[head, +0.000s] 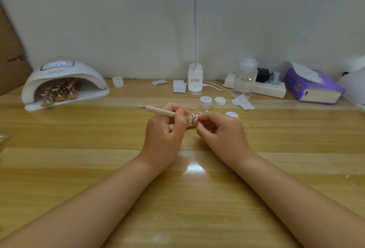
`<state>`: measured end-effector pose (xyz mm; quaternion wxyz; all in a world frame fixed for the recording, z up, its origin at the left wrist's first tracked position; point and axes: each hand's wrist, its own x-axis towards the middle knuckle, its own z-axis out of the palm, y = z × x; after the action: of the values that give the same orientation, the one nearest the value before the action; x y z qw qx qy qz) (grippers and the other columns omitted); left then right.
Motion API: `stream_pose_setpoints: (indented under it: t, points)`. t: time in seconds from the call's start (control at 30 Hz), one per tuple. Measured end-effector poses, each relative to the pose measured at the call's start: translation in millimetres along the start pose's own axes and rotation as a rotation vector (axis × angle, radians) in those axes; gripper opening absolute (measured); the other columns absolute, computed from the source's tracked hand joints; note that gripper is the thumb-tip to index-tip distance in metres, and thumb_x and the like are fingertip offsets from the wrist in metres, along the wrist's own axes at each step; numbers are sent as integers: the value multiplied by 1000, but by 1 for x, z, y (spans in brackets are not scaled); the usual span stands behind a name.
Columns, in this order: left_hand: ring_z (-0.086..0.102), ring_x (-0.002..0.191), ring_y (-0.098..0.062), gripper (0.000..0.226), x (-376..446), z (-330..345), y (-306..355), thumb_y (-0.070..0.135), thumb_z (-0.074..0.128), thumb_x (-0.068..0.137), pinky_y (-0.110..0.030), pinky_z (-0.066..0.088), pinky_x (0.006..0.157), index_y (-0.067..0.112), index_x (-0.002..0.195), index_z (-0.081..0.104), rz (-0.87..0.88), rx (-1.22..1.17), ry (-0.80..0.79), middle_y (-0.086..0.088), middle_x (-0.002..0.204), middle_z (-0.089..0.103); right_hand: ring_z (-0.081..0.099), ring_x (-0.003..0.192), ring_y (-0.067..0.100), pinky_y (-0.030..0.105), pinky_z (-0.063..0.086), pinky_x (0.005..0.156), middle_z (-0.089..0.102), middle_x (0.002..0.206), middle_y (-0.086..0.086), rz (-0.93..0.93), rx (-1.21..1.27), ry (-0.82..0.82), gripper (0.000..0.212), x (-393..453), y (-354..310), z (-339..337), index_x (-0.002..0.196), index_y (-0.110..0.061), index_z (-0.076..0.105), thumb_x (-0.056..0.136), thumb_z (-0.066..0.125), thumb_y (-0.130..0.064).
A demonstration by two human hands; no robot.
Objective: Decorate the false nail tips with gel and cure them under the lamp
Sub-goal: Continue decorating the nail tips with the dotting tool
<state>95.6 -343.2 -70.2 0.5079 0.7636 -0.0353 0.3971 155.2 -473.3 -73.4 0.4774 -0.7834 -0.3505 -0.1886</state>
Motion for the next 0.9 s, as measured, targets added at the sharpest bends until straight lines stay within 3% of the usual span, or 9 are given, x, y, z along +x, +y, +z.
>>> stream_pose_setpoints:
  t: [0.2,0.4,0.9]
  points:
    - [66,73,1,17,0,0,1,22,45,90,-11,49,62,26,79,58,2,-8,-8,23,76,68,60,68,5,11,46,62,69,73,-3,-8,-14,-5,8,0,1,-1,85,-9,73,81,68,-4]
    - [66,71,-2,17,0,-1,2,23,45,89,-24,54,63,28,78,56,0,10,16,18,74,68,61,70,5,13,48,62,69,73,-4,2,-10,0,9,0,0,0,86,-9,73,81,67,-4]
    - [65,74,-1,17,0,-1,0,21,45,90,-17,52,66,26,79,57,-19,-12,-20,19,75,67,60,69,2,8,45,62,66,70,-7,-2,-1,6,9,0,1,0,85,-10,73,80,68,-3]
